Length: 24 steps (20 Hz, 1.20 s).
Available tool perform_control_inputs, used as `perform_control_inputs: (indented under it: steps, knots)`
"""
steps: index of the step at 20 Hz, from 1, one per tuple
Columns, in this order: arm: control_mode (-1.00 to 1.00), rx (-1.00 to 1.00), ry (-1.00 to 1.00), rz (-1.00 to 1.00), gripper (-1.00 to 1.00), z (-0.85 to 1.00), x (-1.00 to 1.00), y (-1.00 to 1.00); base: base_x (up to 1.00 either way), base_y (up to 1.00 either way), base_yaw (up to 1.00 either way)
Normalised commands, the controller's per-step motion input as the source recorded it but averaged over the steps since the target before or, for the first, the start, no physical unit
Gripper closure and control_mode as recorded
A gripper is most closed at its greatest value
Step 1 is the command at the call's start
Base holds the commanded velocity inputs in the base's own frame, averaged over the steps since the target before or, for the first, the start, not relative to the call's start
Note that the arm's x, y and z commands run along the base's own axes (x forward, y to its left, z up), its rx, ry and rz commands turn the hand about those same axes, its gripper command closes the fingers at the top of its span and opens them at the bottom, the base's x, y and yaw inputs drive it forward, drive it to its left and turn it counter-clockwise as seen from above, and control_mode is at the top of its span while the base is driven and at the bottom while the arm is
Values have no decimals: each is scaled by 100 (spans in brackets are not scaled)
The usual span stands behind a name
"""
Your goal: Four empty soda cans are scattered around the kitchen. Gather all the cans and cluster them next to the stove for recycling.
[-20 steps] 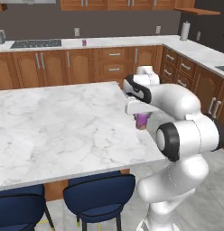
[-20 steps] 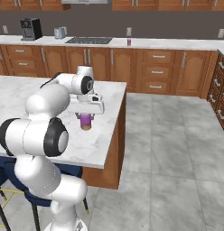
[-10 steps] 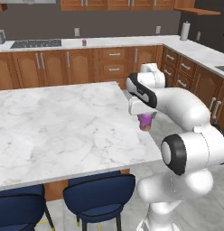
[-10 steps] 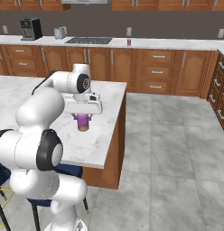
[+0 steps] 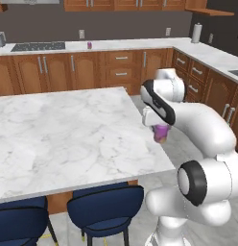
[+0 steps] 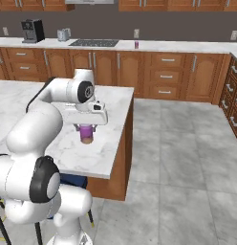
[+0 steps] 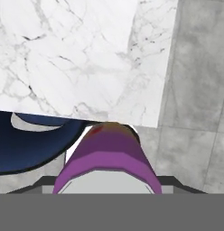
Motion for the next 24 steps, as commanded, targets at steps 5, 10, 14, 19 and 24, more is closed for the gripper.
perform_control_inputs:
  steps: [5, 10, 14, 19, 24]
  knots:
    - [-100, 0, -3, 0, 100, 12, -30, -1, 0, 0, 0]
    - [100, 0, 0, 0, 100, 2, -6, 0, -26, -6, 0]
    - [100, 0, 0, 0, 100, 0, 0, 0, -40, -35, 0]
    - [100, 0, 0, 0, 100, 0, 0, 0, -11, -77, -4]
    - [100, 0, 0, 0, 100, 0, 0, 0, 29, -93, -4]
